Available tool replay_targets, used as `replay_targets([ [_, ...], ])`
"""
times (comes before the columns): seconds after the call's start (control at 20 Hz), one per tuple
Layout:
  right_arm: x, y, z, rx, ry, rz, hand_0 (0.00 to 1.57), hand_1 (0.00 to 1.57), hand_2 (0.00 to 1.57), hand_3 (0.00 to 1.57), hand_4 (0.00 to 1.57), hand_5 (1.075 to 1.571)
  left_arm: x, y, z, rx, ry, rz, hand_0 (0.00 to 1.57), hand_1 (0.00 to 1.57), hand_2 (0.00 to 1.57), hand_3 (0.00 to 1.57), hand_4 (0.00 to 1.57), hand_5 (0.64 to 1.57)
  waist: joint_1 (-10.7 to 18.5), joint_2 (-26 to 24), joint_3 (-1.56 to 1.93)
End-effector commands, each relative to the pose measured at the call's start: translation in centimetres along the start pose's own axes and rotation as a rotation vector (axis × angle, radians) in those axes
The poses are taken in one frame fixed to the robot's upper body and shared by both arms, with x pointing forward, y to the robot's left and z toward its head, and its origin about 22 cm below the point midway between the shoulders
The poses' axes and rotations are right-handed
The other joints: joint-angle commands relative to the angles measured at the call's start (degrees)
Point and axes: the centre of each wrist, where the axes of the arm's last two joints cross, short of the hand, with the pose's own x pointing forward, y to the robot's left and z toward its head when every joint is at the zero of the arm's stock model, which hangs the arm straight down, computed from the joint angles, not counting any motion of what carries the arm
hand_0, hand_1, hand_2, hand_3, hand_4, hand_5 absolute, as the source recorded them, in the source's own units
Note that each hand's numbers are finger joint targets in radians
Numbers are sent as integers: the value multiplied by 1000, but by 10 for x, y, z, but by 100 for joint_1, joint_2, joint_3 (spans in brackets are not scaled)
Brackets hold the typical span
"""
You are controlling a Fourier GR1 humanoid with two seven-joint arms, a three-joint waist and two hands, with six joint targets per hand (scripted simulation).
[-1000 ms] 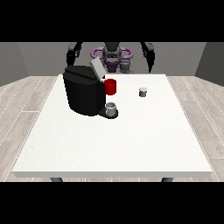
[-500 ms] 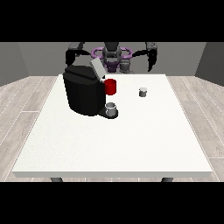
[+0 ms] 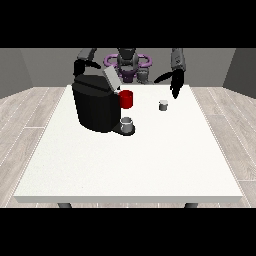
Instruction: Insert the coffee pod into the coffee machine and close the lid
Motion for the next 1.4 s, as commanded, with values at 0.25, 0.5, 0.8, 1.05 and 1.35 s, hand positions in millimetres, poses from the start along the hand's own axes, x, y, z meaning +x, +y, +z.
replay_targets([
  [0.25,2,11,-11,23,-39,46,0,0,0,0,430,1571,-7,39,-38,40,51,-194,0,0,0,0,0,1571,-360,655,-1],
  [0.5,8,18,-17,34,-32,48,0,0,0,0,491,1571,-29,59,-38,3,140,-258,0,0,0,0,0,1571,-341,860,-2],
  [0.8,26,20,-46,9,-76,49,0,0,0,0,518,1571,-12,62,-66,-17,139,-317,0,0,0,0,0,1571,-432,1175,-3],
  [1.05,1,13,-33,-7,-46,76,0,0,0,0,354,1571,-22,59,-66,-71,192,-361,0,0,0,0,0,1571,-391,1109,-1],
  [1.35,-12,4,-43,-61,-29,34,0,0,0,0,374,1571,-22,36,-68,-142,177,-339,0,0,102,0,0,1571,-108,1005,1],
])
